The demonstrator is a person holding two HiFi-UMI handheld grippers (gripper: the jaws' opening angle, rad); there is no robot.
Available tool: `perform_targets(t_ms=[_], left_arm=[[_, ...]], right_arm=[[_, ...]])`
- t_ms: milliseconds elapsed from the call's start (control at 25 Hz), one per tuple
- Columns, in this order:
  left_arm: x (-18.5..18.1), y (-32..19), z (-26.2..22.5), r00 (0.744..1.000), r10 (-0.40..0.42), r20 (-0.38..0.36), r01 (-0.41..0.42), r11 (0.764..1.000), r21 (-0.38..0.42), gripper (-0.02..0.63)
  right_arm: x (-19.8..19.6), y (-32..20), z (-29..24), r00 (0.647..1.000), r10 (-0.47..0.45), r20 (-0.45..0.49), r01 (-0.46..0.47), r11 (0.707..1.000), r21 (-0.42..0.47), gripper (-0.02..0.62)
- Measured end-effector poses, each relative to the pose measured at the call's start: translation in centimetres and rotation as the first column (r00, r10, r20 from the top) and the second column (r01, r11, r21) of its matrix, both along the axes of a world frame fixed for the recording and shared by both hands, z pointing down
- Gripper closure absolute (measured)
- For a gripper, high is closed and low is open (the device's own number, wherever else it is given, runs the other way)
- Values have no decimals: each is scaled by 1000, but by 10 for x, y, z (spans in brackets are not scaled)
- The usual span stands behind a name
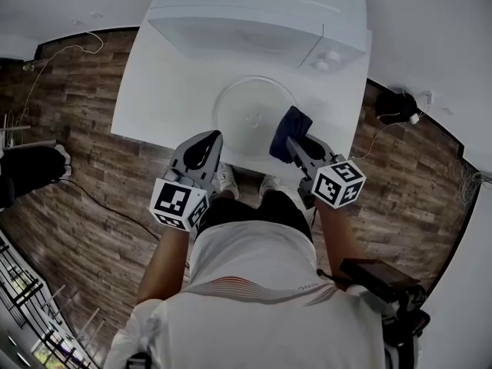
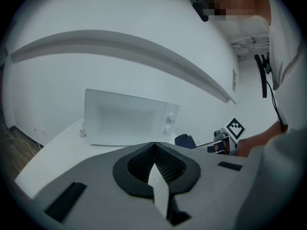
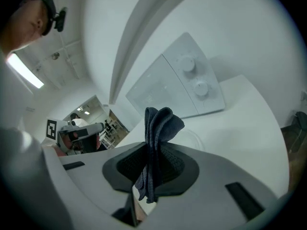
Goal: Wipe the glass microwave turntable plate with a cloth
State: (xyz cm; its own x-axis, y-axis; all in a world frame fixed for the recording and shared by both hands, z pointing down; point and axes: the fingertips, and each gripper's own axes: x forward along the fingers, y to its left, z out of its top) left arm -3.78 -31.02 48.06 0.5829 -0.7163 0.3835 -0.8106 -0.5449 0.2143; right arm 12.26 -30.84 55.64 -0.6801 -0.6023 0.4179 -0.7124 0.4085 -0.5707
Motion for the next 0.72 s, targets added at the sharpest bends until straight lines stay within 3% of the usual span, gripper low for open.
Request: perform_targets(t_ms=[120, 320, 720], left_arm=[[-7, 3, -26, 998, -56, 8, 55, 997, 46, 595], [-10, 7, -80, 997, -74, 9, 72, 983, 168, 596], [-21, 39, -152, 996, 79, -43, -59, 935, 349, 596]], right_arm=[[-5, 2, -48, 998, -32, 55, 24, 990, 139, 534], [-12, 10, -115, 996, -81, 48, 61, 947, 316, 534], [-46, 52, -182, 1000, -4, -25, 15, 897, 442, 534]])
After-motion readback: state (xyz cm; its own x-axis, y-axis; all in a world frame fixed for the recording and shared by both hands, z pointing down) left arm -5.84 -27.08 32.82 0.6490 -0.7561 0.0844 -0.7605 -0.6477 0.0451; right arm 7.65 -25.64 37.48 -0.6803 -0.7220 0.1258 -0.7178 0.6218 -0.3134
